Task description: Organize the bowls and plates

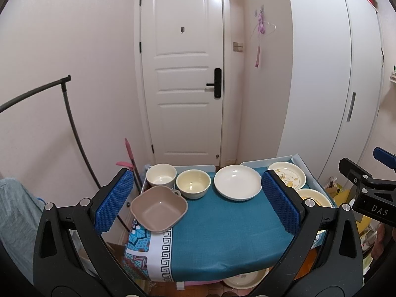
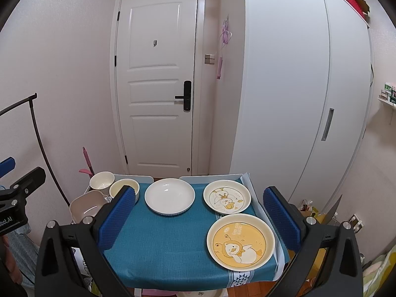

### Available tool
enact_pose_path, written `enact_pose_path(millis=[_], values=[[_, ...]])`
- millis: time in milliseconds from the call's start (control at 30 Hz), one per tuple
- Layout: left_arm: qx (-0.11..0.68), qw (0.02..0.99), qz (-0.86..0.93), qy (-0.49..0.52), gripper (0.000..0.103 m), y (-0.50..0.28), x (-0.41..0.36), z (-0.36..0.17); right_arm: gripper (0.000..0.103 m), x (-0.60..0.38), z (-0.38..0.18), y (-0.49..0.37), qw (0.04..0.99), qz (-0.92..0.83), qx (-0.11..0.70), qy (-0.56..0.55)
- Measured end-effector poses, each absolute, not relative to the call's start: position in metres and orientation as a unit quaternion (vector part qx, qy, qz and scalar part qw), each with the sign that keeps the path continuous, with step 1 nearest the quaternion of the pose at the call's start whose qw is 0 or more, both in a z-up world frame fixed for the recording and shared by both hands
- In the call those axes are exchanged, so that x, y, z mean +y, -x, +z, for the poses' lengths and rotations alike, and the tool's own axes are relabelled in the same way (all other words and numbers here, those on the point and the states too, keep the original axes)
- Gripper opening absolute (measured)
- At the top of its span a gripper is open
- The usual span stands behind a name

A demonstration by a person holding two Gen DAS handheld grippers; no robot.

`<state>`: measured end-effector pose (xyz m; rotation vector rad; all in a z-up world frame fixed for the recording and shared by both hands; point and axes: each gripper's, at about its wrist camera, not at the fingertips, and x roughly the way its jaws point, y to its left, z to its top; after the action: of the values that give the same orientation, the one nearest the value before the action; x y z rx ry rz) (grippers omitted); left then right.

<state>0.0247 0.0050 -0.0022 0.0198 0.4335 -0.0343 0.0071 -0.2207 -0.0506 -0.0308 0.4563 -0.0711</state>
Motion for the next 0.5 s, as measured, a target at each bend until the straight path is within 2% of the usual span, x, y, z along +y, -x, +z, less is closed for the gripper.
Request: enact_pose_path(millis=[500], values=[[0.217,0.976,-0.016,-0.013,0.102,-0.0288,0.0051,-0.0025,0.103,-0.2199,-0.0525,-0.0113,0.973,-0.035,0.226,0.015]])
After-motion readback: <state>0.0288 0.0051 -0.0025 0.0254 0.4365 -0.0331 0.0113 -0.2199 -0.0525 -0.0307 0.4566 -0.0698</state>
